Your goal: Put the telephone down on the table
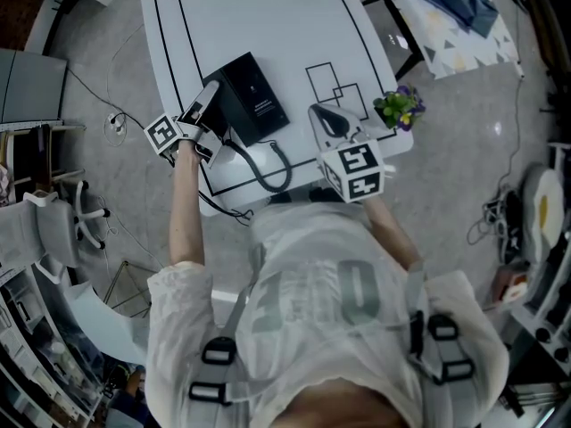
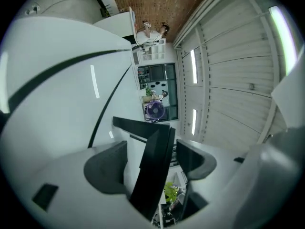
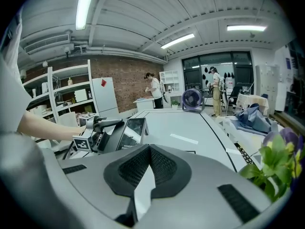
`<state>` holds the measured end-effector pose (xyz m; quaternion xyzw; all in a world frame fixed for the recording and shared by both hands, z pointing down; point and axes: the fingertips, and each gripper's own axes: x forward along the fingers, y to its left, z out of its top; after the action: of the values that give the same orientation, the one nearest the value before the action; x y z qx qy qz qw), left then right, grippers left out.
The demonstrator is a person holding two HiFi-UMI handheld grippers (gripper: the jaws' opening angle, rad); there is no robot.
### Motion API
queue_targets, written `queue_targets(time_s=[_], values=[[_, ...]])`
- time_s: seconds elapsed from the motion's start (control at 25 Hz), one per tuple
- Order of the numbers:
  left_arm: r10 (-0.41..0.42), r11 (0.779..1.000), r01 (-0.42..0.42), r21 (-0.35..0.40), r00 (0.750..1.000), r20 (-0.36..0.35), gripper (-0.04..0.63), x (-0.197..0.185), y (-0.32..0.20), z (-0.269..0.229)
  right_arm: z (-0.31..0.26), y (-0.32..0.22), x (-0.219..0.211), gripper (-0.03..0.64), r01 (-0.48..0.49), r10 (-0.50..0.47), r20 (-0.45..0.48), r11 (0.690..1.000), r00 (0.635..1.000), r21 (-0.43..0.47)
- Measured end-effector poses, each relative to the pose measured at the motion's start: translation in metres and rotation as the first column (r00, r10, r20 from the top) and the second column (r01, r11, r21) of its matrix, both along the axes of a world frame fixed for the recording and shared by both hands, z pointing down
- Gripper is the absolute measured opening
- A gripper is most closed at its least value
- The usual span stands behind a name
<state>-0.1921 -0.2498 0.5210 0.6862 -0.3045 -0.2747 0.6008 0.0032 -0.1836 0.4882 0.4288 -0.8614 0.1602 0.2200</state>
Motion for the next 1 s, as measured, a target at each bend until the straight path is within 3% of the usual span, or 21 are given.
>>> queue_targets(time_s=[0.24, 0.6, 0.8, 0.92, 1.0], values=[[-0.039, 0.999, 0.04, -0.005, 0.999, 0.021, 0.299, -0.023, 0.009, 0.002, 0.001, -0.002, -0.005, 0.008, 0.024, -0.024, -0.003, 1.0, 1.0, 0.003], [-0.041, 0.999, 0.04, 0.009, 0.995, 0.093, 0.299, -0.029, 0.019, -0.001, 0.0, 0.0, -0.019, 0.008, 0.065, -0.065, 0.001, 0.998, 0.998, 0.005], [-0.093, 0.996, 0.09, 0.024, 0.987, 0.128, 0.299, -0.04, 0.017, -0.008, -0.001, 0.002, -0.025, 0.008, 0.086, -0.086, 0.008, 0.996, 0.996, 0.009], [-0.134, 0.989, 0.116, 0.089, 0.966, 0.222, 0.299, -0.05, 0.012, -0.023, -0.004, 0.001, -0.029, 0.008, 0.097, -0.098, 0.014, 0.995, 0.995, 0.019], [-0.173, 0.98, 0.126, 0.153, 0.921, 0.35, 0.299, -0.056, 0.009, -0.034, -0.006, -0.001, -0.03, 0.008, 0.103, -0.103, 0.017, 0.994, 0.994, 0.026]])
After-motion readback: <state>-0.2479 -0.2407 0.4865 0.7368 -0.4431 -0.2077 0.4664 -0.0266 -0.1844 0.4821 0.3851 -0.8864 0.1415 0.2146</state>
